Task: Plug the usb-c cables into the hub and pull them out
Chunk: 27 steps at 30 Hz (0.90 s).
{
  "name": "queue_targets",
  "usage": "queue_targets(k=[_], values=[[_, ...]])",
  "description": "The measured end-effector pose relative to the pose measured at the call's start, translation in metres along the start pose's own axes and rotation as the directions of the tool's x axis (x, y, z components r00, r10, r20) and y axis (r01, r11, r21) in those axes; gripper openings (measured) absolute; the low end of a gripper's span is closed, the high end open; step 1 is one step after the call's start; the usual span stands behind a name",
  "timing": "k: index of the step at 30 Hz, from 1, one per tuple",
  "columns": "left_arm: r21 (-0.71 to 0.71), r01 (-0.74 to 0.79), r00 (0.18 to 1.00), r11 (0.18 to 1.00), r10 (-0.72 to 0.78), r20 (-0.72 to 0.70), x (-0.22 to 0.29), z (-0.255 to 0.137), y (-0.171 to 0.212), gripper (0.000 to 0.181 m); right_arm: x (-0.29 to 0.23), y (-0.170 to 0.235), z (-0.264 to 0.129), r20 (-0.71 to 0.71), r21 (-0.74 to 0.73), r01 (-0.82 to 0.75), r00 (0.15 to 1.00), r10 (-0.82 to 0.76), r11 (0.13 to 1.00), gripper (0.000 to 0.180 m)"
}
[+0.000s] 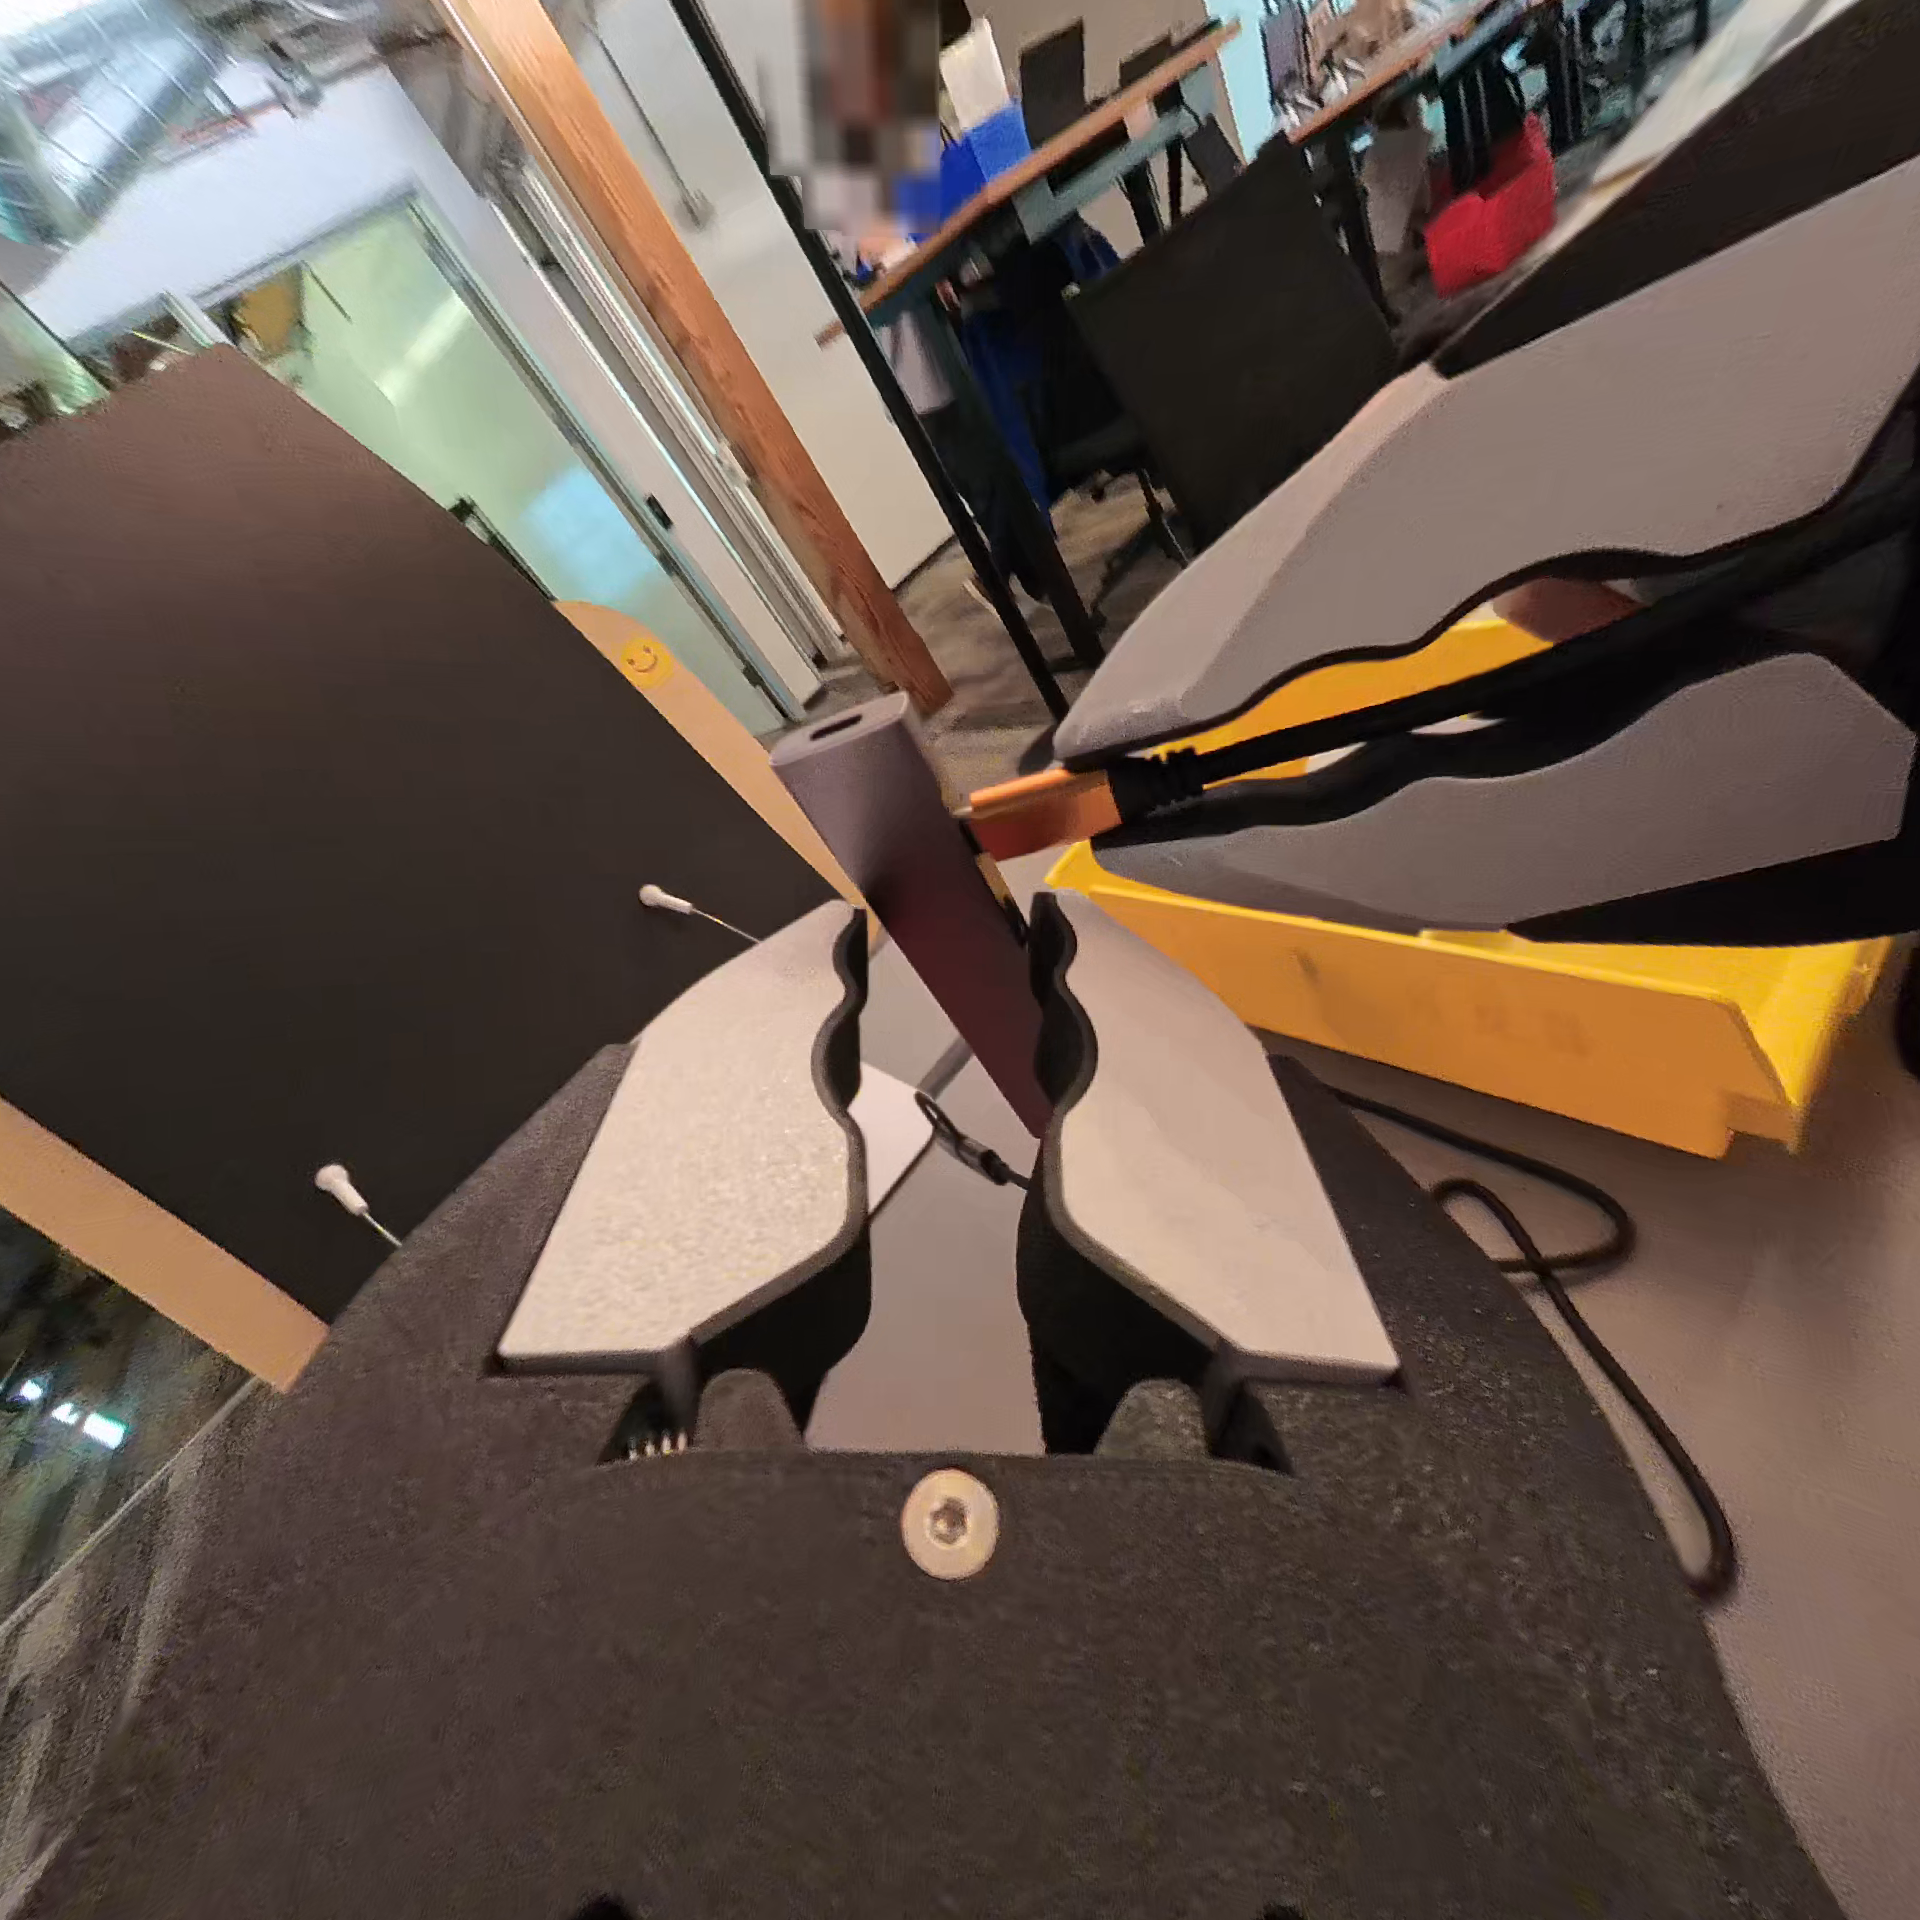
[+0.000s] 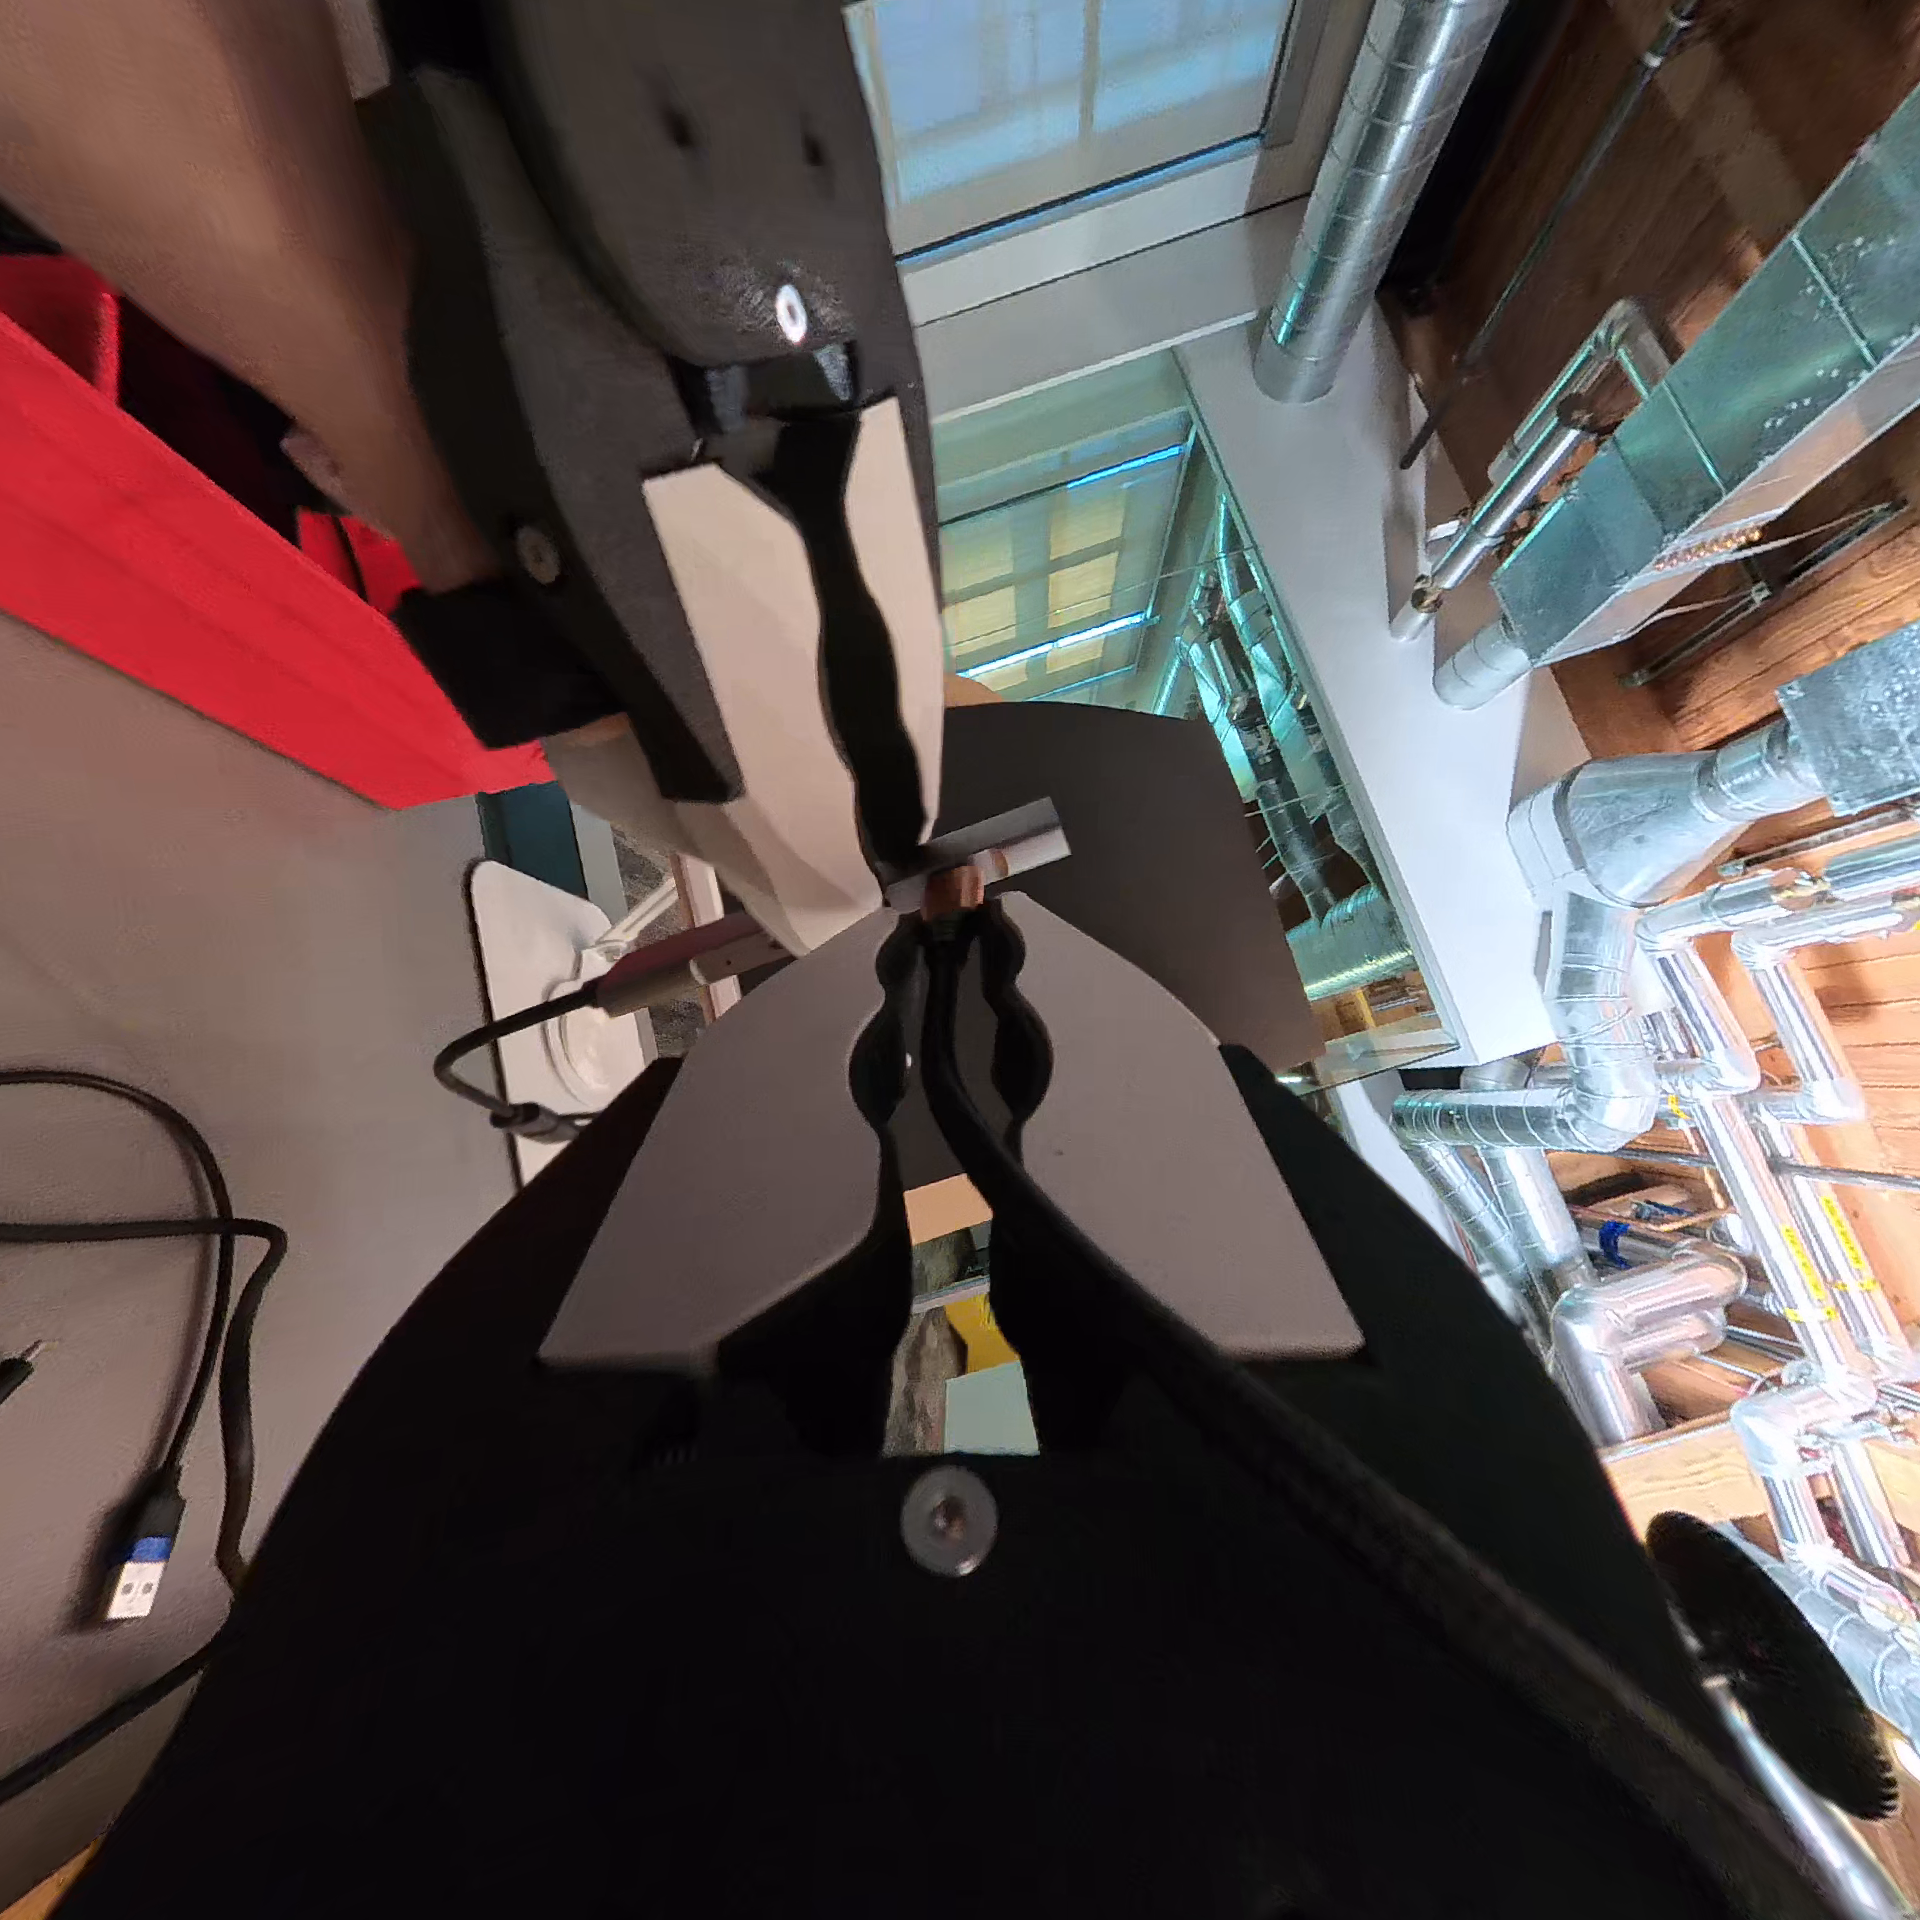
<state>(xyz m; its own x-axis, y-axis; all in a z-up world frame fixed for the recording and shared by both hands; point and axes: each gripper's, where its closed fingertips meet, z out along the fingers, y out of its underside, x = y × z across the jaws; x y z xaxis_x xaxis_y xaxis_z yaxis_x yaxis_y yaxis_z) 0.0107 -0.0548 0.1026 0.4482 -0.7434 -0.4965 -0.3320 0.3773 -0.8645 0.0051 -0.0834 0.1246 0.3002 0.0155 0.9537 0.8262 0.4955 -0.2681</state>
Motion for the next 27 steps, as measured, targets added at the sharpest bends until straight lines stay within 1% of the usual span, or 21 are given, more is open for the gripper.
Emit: queue_targets(k=[1, 2, 5, 6, 8, 10, 11, 12, 14, 16, 21, 25, 27], values=[[-0.007, 0.024, 1.000, 1.000, -0.024, -0.002, 0.001, 0.002, 0.002, 0.028, 0.002, 0.001, 0.000, -0.009, 0.000, -0.005, 1.000, 0.005, 1.000, 0.013], [-0.023, 0.056, 0.998, 0.998, -0.056, -0.006, 0.002, 0.006, 0.006, 0.031, 0.004, 0.001, -0.001, -0.020, 0.001, -0.011, 1.000, 0.011, 1.000, 0.013], [-0.051, 0.164, 0.985, 0.985, -0.167, -0.041, 0.005, 0.016, 0.020, 0.049, 0.012, 0.000, -0.003, -0.059, 0.011, -0.043, 0.997, 0.044, 0.999, 0.013], [-0.035, 0.214, 0.974, 0.976, -0.216, -0.071, 0.009, 0.019, 0.020, 0.050, 0.015, 0.000, -0.004, -0.065, 0.014, -0.058, 0.996, 0.059, 0.998, 0.013], [0.050, 0.313, 0.944, 0.948, -0.305, -0.123, 0.011, 0.019, 0.013, 0.046, 0.016, 0.001, -0.004, -0.068, 0.020, -0.077, 0.995, 0.078, 0.997, 0.013], [0.129, 0.347, 0.933, 0.929, -0.327, -0.153, 0.009, 0.016, 0.004, 0.037, 0.017, 0.002, -0.004, -0.075, 0.020, -0.086, 0.993, 0.087, 0.996, 0.013], [0.134, 0.339, 0.935, 0.931, -0.318, -0.159, 0.009, 0.015, 0.003, 0.027, 0.018, 0.002, -0.004, -0.078, 0.026, -0.092, 0.993, 0.093, 0.995, 0.013], [0.122, 0.315, 0.943, 0.941, -0.296, -0.155, 0.010, 0.015, 0.003, 0.024, 0.017, 0.002, -0.004, -0.067, 0.029, -0.101, 0.992, 0.102, 0.994, 0.013], [0.097, 0.249, 0.964, 0.964, -0.236, -0.124, 0.007, 0.014, 0.006, 0.024, 0.016, 0.002, -0.005, -0.045, 0.046, -0.128, 0.991, 0.130, 0.991, 0.013], [0.086, 0.192, 0.977, 0.978, -0.182, -0.109, 0.006, 0.010, 0.006, 0.024, 0.017, 0.003, -0.005, -0.014, 0.065, -0.203, 0.979, 0.204, 0.977, 0.013], [-0.072, 0.045, 0.998, 0.996, -0.048, -0.042, 0.001, 0.004, 0.017, 0.026, 0.010, 0.008, -0.001, 0.017, 0.073, -0.238, 0.971, 0.237, 0.969, 0.013], [-0.178, -0.011, 0.999, 0.984, 0.004, -0.043, 0.005, 0.004, 0.029, 0.027, 0.003, 0.006, 0.002, 0.031, 0.080, -0.248, 0.969, 0.246, 0.966, 0.013], [-0.167, 0.003, 0.999, 0.986, -0.009, -0.033, 0.003, 0.003, 0.027, 0.027, 0.006, 0.011, 0.004, 0.001, 0.052, -0.249, 0.968, 0.249, 0.967, 0.013]])
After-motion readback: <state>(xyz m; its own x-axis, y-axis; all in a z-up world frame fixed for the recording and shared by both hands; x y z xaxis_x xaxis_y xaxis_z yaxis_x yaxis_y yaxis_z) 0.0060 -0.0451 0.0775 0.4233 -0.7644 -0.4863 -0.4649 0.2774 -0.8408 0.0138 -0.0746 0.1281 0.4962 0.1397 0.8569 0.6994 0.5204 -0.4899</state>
